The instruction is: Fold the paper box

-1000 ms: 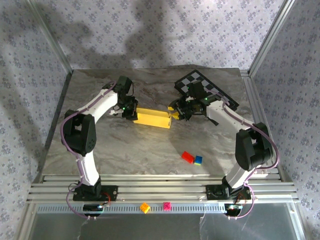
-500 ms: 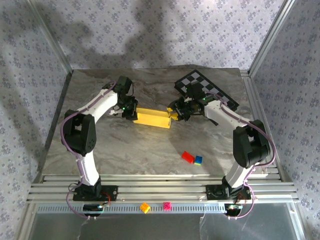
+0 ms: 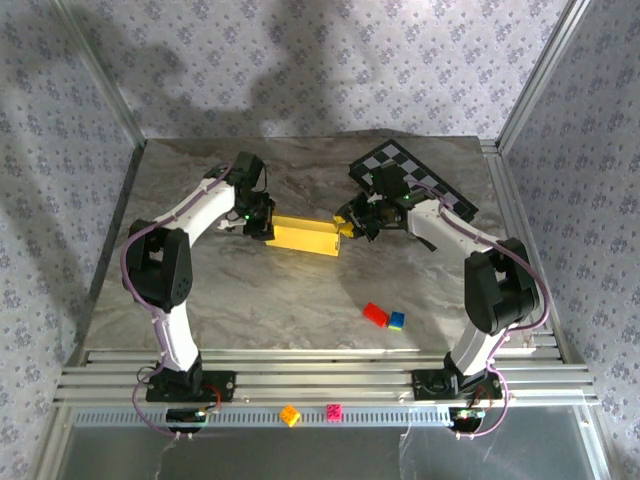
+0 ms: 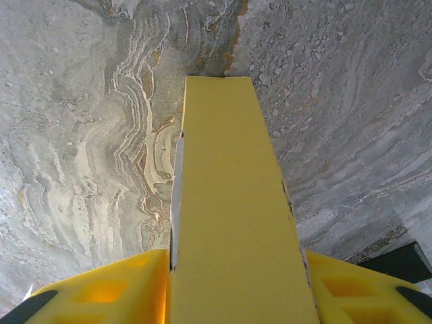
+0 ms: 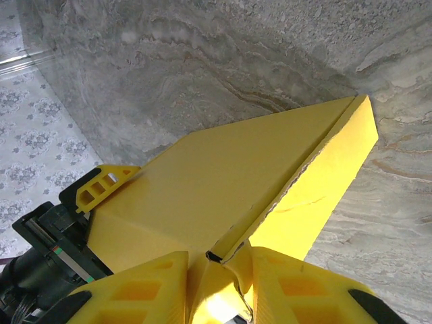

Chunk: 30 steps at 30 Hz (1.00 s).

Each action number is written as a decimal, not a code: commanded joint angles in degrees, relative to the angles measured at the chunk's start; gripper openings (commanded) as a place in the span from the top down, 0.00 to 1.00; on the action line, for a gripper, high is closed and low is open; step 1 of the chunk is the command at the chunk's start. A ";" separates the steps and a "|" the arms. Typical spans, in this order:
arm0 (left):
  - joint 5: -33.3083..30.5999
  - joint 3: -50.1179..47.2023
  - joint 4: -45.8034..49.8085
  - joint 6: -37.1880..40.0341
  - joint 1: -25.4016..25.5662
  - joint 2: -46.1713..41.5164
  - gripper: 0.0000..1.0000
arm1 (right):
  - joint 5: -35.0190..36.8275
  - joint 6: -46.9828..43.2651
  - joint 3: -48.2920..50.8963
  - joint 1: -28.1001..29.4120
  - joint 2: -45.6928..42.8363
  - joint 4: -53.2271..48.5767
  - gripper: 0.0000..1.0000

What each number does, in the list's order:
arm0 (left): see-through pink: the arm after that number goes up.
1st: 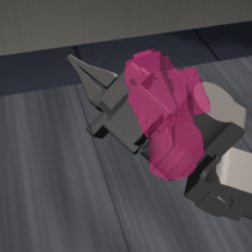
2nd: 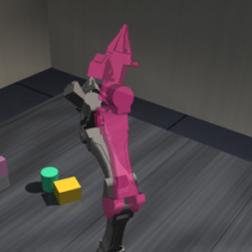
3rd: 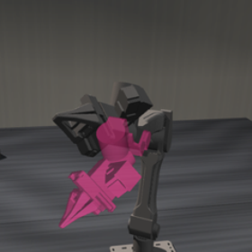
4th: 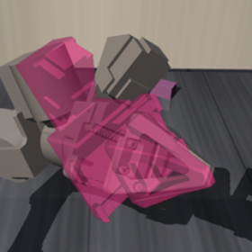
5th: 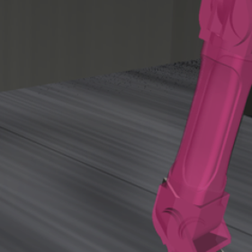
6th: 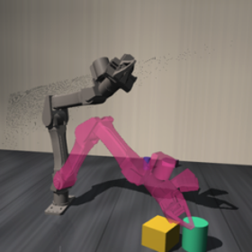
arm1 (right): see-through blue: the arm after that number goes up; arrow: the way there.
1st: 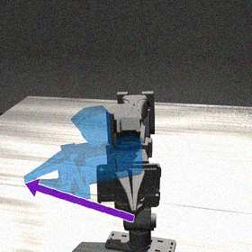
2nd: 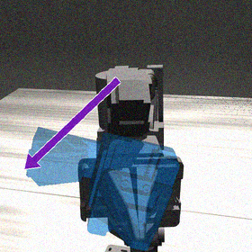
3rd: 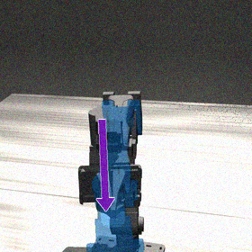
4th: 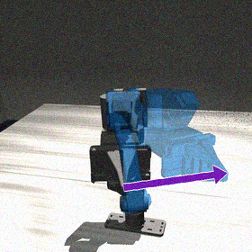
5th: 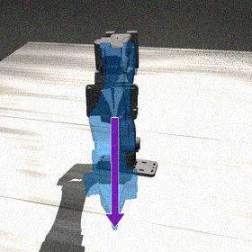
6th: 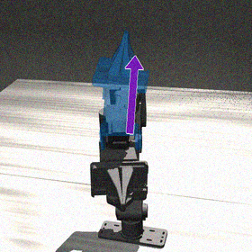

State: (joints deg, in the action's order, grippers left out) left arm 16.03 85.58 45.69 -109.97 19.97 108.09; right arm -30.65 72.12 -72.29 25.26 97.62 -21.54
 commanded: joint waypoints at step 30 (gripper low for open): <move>0.05 -4.46 -1.49 -1.14 -0.32 -0.89 0.55 | 6.14 -10.00 12.56 1.66 -4.32 10.62 0.81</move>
State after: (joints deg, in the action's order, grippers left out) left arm 16.27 82.85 42.63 -110.21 19.97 107.96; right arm -26.35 64.62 -62.76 26.76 92.58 -9.69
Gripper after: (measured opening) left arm 0.455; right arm 0.195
